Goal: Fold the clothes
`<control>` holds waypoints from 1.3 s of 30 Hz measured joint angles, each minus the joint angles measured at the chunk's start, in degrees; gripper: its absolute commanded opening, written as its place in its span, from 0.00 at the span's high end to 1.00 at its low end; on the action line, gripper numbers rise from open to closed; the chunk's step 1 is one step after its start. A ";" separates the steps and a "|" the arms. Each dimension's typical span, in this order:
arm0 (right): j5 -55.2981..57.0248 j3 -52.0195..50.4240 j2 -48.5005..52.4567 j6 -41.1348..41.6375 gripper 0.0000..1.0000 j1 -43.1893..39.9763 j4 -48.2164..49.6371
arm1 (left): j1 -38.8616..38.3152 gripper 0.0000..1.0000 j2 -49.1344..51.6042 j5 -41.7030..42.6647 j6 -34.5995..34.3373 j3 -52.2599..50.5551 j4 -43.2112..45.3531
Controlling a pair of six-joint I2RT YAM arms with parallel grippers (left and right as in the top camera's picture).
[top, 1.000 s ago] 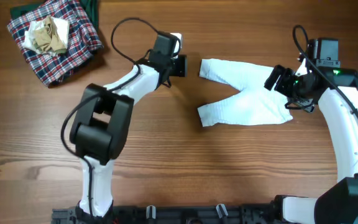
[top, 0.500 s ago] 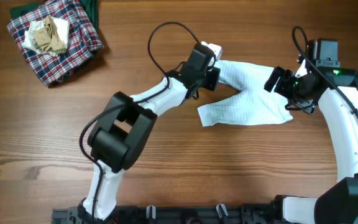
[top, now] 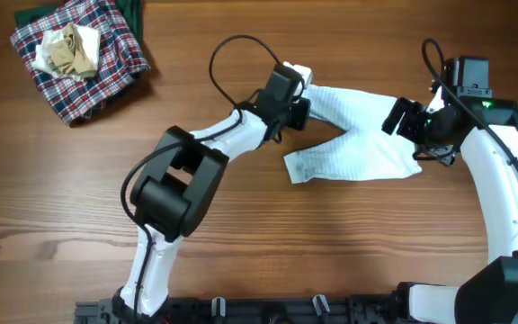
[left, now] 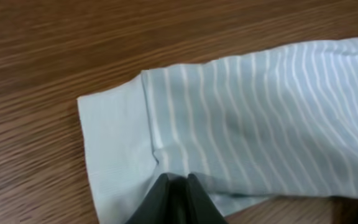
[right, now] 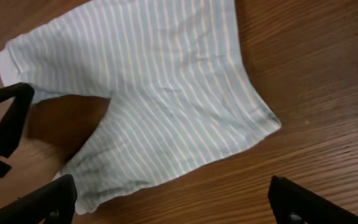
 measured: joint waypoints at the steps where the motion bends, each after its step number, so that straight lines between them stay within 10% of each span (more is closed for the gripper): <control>1: 0.02 0.00 0.00 -0.02 0.00 0.00 0.00 | 0.55 0.91 0.00 -0.09 0.00 0.28 -0.98; 23: 0.02 0.00 0.00 0.00 0.00 0.00 1.14 | 17.88 0.83 -1.55 2.45 0.57 4.63 -19.63; 39: -0.96 0.00 0.00 -0.44 0.00 0.00 4.85 | 19.91 0.27 -10.16 0.11 0.59 2.73 -30.64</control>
